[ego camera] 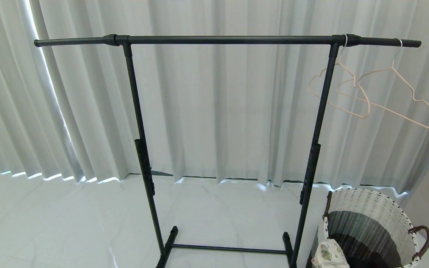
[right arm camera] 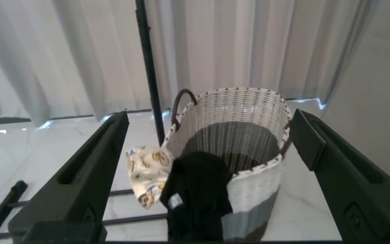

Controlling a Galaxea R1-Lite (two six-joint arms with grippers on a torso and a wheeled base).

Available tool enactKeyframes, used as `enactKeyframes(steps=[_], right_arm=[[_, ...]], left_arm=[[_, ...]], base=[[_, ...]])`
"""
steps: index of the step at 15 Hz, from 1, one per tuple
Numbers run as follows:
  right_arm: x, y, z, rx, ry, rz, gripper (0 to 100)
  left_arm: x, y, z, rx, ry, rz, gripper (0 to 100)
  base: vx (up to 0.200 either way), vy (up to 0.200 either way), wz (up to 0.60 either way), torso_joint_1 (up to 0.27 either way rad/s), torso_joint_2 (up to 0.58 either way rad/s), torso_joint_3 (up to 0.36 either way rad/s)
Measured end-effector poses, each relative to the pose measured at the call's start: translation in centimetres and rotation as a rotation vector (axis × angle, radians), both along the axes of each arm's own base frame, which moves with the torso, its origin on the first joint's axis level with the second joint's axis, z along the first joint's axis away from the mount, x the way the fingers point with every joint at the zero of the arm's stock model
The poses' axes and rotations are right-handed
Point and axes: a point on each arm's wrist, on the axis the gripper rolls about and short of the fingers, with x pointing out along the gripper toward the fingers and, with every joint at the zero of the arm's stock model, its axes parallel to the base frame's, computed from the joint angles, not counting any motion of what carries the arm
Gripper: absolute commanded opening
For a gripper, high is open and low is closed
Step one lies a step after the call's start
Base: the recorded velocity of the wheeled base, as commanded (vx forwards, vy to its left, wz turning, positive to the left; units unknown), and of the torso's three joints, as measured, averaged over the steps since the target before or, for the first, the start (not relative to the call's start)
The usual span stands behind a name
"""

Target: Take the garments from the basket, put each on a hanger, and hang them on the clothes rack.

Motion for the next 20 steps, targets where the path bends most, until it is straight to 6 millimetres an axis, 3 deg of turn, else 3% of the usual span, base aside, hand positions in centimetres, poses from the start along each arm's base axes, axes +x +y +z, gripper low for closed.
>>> enactKeyframes(steps=[2,10,14,20], right_arm=[[0.00,0.00,0.00,0.000,0.000,0.000,100],[0.00,0.00,0.00,0.001,0.000,0.000,100],[0.00,0.00,-0.01,0.001,0.001,0.001,100],[0.01,0.00,-0.01,-0.028,0.004,0.005,100]], left_arm=[[0.00,0.00,0.00,0.002,0.000,0.000,100],[0.00,0.00,0.00,-0.002,0.000,0.000,100],[0.00,0.00,-0.01,0.004,0.001,0.000,100],[0.00,0.00,0.00,0.001,0.000,0.000,100]], base=[[0.200,0.000,0.00,0.002,0.00,0.005],[0.000,0.000,0.00,0.000,0.00,0.000],[-0.200,0.000,0.00,0.007,0.00,0.001],[0.000,0.000,0.00,0.000,0.00,0.000]])
